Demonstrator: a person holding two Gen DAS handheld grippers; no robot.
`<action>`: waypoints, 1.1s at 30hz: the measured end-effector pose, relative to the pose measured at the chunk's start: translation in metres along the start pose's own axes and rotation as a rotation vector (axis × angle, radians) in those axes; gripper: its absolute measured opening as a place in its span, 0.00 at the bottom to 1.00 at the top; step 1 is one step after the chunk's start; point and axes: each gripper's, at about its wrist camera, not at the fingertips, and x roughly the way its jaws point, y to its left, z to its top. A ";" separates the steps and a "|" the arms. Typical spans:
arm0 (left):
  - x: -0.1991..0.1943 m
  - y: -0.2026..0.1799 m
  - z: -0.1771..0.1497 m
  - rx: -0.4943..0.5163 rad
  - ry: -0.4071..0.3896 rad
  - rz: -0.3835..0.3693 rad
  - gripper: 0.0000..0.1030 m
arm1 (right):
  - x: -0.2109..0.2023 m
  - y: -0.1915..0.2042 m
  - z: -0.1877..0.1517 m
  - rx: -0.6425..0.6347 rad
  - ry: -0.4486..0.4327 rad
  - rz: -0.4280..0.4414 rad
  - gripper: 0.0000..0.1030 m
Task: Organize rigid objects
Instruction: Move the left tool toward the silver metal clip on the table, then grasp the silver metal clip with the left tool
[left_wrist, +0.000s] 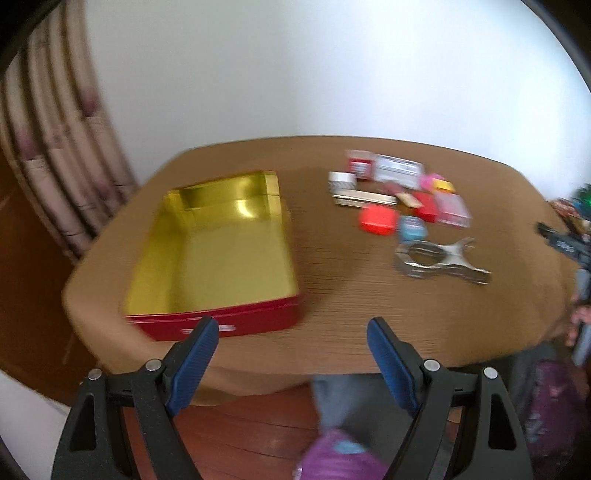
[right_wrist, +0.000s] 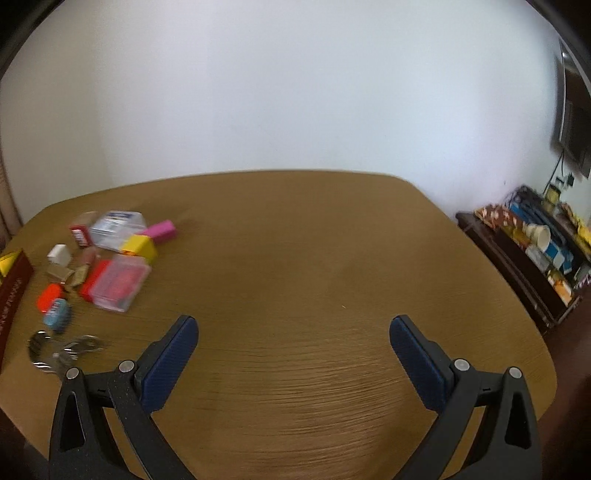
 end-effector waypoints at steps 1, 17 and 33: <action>0.004 -0.009 0.003 0.011 0.014 -0.034 0.83 | 0.004 -0.003 0.000 0.001 0.012 -0.004 1.00; 0.063 -0.095 0.050 0.021 0.182 -0.293 0.83 | 0.035 -0.018 0.004 0.051 0.201 0.139 1.00; 0.127 -0.072 0.067 -0.599 0.469 -0.368 0.81 | 0.040 -0.027 0.003 0.096 0.247 0.200 1.00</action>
